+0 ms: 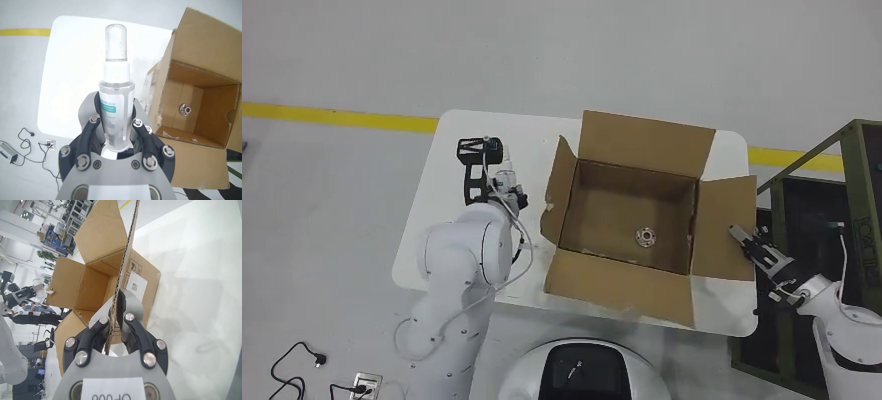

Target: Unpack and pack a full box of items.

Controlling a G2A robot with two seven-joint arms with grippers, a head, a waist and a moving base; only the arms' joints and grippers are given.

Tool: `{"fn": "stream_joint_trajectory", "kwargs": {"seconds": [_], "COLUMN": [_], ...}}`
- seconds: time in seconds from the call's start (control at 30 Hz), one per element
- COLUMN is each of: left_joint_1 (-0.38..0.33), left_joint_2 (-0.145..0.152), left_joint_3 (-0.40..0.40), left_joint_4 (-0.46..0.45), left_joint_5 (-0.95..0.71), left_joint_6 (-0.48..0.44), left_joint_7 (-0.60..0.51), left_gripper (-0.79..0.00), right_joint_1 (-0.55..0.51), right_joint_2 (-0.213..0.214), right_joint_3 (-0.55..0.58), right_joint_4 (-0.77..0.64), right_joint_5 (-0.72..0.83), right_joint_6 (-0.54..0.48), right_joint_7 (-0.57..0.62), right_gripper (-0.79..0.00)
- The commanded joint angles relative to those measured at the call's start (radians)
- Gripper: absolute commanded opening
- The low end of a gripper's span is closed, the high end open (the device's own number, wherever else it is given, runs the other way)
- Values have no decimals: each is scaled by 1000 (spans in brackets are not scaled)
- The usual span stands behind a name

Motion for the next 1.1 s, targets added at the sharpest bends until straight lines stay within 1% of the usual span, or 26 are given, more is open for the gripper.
{"fn": "stream_joint_trajectory", "kwargs": {"seconds": [0.0,0.2,0.3,0.47,0.53,0.6,0.67,1.07], "left_joint_1": [5,18,27,45,53,61,67,67], "left_joint_2": [-1,-4,-6,-7,-9,-8,-11,-11], "left_joint_3": [13,26,21,17,7,4,-1,-1], "left_joint_4": [46,144,174,213,220,241,260,260], "left_joint_5": [36,122,107,76,32,34,2,2], "left_joint_6": [7,30,18,-28,-32,-40,-26,-26], "left_joint_7": [-14,-47,-61,-71,-71,-65,-67,-67], "left_gripper": [-785,-785,-785,-785,-785,-785,-785,-785], "right_joint_1": [2,5,5,9,11,12,12,12], "right_joint_2": [1,5,6,9,11,11,11,11], "right_joint_3": [2,6,5,7,7,8,8,8], "right_joint_4": [7,23,32,48,51,57,57,57], "right_joint_5": [0,4,5,24,23,23,23,23], "right_joint_6": [-2,-10,-14,-6,-7,-4,-4,-4], "right_joint_7": [-2,-3,-2,8,15,15,15,15], "right_gripper": [-785,-785,-785,-785,-785,-785,-785,-785]}}
